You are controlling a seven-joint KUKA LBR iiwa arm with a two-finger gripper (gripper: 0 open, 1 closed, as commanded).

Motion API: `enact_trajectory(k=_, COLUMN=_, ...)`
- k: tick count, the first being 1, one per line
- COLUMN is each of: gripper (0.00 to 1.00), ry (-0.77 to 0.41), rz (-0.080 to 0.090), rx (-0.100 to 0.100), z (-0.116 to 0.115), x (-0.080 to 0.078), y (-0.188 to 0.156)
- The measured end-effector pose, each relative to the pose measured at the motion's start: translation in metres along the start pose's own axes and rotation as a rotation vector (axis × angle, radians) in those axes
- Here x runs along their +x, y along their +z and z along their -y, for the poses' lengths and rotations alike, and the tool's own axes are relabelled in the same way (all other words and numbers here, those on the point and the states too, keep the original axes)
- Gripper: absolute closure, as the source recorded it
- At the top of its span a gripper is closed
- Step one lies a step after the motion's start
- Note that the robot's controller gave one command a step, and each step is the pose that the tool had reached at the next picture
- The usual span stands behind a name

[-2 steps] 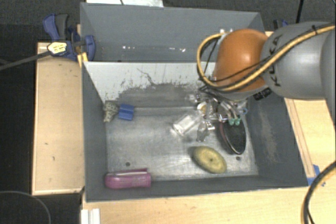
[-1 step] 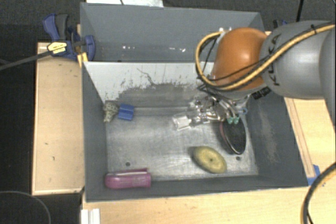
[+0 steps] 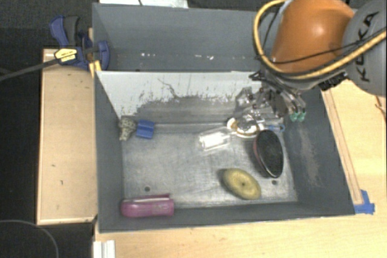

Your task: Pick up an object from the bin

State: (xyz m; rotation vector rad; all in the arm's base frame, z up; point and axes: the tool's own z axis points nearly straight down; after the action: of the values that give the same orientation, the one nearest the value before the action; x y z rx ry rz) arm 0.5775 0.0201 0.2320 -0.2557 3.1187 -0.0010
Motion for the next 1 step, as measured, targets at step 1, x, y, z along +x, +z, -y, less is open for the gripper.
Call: enact_trajectory(k=1, gripper=1.0, ry=0.005, rz=-0.009, rx=-0.003, z=-0.0006, x=0.0015, y=0.0051)
